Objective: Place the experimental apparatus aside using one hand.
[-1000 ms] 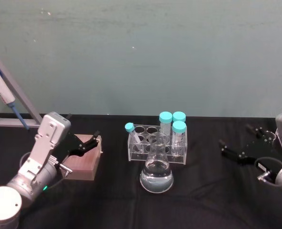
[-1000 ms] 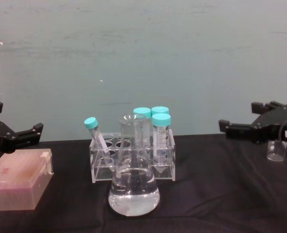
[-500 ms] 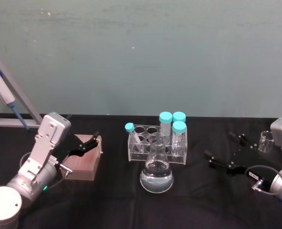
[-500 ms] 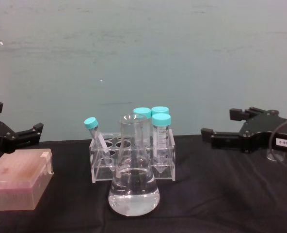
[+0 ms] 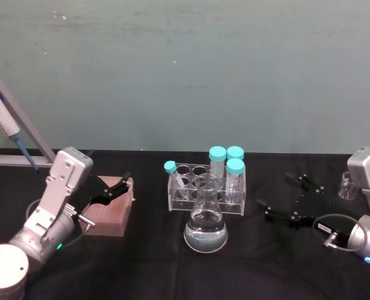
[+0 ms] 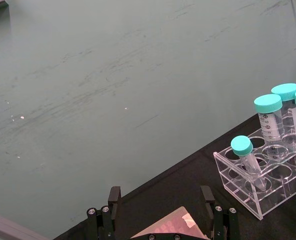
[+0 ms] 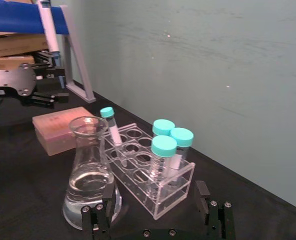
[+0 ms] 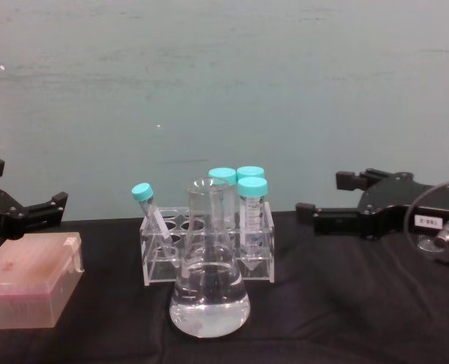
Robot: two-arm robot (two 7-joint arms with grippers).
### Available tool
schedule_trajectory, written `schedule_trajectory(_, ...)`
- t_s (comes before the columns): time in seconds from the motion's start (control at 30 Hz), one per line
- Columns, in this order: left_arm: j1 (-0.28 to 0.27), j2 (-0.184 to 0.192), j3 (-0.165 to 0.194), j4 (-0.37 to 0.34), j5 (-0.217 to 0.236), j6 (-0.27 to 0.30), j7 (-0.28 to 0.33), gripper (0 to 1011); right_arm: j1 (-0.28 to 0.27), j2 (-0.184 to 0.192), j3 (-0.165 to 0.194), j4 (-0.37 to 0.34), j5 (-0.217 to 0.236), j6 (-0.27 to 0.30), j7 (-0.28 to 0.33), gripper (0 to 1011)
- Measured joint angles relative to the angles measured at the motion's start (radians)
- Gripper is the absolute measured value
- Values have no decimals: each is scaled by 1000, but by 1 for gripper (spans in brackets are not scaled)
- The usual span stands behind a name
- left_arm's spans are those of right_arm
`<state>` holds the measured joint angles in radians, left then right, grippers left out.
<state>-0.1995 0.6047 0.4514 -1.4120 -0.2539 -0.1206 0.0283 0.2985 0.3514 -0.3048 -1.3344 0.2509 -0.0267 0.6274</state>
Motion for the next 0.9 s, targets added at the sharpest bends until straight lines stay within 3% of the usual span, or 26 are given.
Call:
schedule_trajectory(0.47, 0, 0, 0, 0, 0, 0, 0, 1000, 99, -9, -74, 119, 38, -19, 77, 1004)
schedule_trajectory(0.9, 0, 0, 0, 0, 0, 0, 0, 1000, 164, -21, -129, 189, 36, -65, 93, 1004)
